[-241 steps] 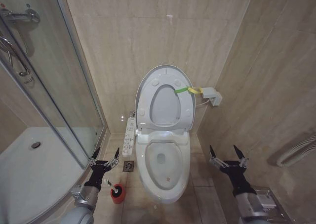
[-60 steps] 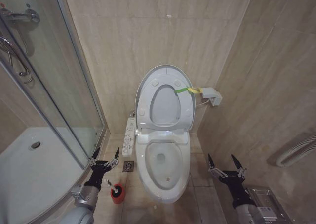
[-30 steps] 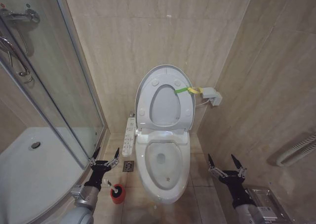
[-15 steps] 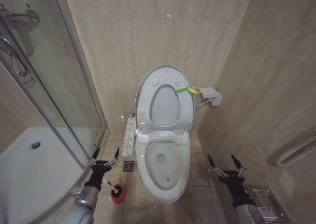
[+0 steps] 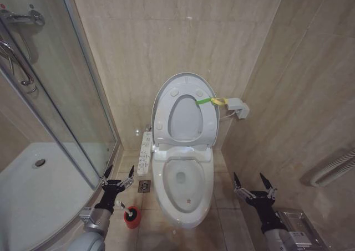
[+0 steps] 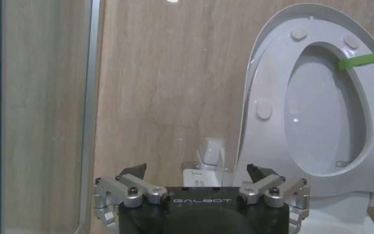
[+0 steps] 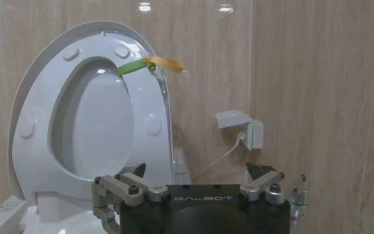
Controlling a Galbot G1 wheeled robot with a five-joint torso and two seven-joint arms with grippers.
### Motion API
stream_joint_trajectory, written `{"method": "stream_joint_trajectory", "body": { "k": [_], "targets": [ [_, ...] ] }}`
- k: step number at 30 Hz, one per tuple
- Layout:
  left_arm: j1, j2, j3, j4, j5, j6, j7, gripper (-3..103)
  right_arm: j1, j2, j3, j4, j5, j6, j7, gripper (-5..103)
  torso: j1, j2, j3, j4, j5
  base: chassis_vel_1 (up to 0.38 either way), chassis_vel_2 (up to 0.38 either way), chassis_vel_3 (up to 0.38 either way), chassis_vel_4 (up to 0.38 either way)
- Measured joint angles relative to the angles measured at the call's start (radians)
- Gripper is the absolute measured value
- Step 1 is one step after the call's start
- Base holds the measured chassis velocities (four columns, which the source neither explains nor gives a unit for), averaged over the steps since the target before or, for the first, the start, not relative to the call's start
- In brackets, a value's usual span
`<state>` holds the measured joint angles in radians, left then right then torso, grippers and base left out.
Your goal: Open the toilet lid, clean the toilet bowl with a toilet brush, close the toilet lid, and flush.
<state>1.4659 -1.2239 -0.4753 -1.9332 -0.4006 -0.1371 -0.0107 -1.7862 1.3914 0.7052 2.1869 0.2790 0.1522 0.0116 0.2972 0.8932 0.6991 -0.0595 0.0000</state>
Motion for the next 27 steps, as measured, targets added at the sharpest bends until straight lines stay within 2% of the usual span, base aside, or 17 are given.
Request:
{"method": "stream_joint_trajectory", "body": {
  "k": [27],
  "targets": [
    [0.000, 0.000, 0.000, 0.000, 0.000, 0.000, 0.000, 100, 0.000, 0.000, 0.000, 0.000, 0.000, 0.000, 0.000, 100, 0.000, 0.000, 0.000, 0.0000, 0.0000, 0.000, 0.000, 0.000, 0.000]
  ]
}}
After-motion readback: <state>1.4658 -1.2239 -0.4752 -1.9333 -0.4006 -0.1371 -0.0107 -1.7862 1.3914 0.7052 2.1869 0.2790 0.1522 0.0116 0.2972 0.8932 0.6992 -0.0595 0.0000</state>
